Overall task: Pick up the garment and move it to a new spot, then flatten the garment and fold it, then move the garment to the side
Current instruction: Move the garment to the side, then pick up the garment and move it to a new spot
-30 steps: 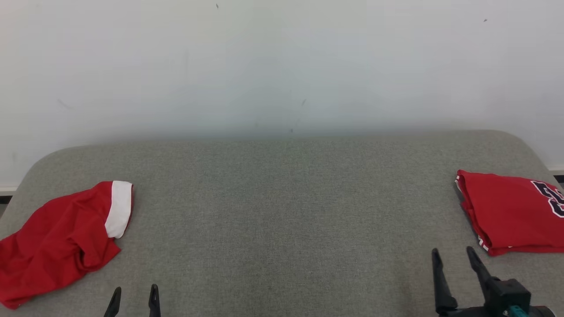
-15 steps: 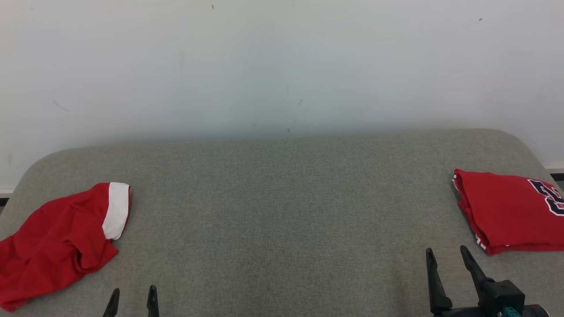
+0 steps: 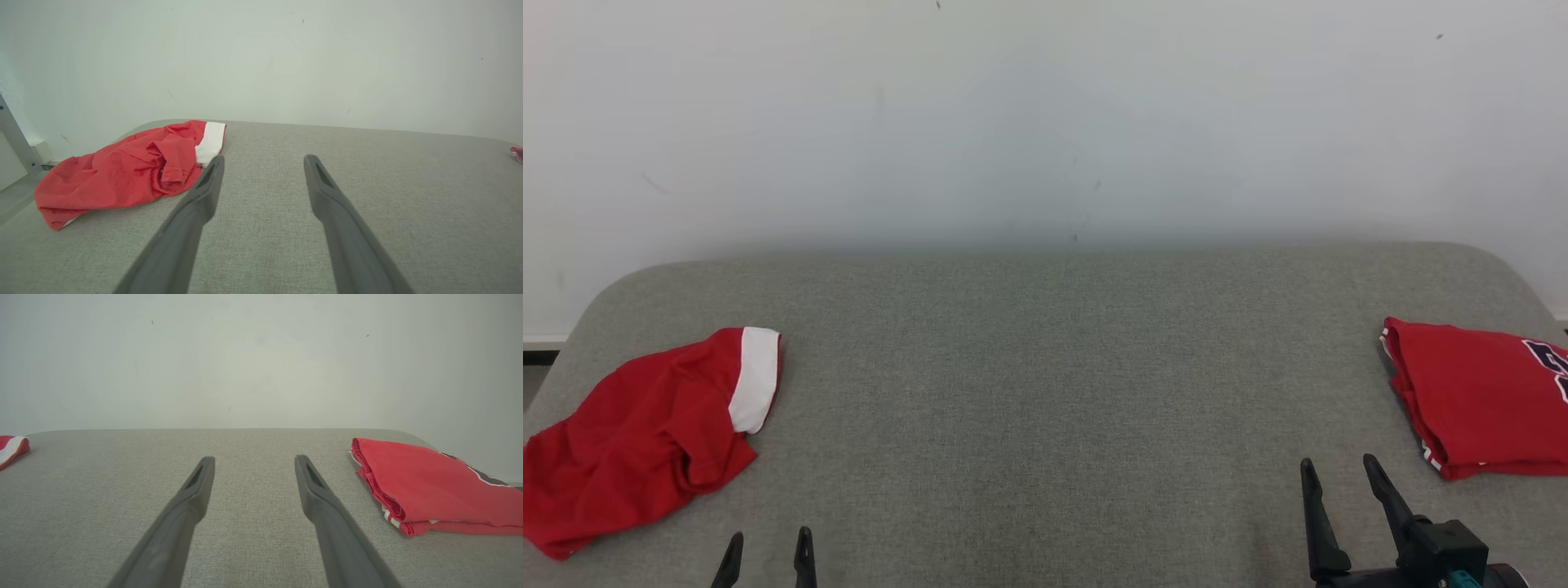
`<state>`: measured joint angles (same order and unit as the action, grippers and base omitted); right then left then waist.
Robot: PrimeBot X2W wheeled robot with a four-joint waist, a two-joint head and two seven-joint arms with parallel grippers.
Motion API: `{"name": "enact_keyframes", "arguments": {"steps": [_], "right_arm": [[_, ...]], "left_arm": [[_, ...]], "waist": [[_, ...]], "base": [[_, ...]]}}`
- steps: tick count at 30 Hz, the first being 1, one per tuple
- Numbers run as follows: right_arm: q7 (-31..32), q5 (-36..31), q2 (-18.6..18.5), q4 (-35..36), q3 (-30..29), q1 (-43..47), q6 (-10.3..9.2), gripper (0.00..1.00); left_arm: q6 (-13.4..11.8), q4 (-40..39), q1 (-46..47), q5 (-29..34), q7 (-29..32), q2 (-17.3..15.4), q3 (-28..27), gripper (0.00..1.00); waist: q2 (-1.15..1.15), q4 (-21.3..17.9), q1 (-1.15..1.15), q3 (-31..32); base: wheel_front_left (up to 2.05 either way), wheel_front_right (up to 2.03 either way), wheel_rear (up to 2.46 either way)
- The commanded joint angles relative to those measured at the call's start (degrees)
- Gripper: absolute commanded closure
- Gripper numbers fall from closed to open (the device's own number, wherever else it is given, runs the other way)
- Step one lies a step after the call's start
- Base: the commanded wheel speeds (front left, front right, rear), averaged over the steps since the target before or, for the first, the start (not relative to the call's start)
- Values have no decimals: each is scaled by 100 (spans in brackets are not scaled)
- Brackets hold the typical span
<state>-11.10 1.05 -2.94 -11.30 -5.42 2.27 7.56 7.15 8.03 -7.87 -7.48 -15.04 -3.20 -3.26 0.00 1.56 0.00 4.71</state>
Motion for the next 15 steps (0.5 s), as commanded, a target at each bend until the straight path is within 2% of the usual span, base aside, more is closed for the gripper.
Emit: {"name": "enact_keyframes", "arguments": {"steps": [1, 7, 15], "right_arm": [[-23, 68, 12, 7, 9, -29, -17, 0], [-49, 168, 11, 15, 42, 23, -17, 0], [-66, 256, 13, -31, 170, 61, -17, 0]], "left_arm": [[37, -28, 30, 31, -17, 9, -24, 0], [28, -55, 46, 43, -17, -4, -74, 0], [30, -38, 41, 81, -17, -103, -123, 0]], "waist": [[0, 61, 0, -5], [0, 332, 0, -1], [0, 1152, 0, 8]], "base": [[0, 0, 0], [0, 0, 0], [0, 0, 0]]}}
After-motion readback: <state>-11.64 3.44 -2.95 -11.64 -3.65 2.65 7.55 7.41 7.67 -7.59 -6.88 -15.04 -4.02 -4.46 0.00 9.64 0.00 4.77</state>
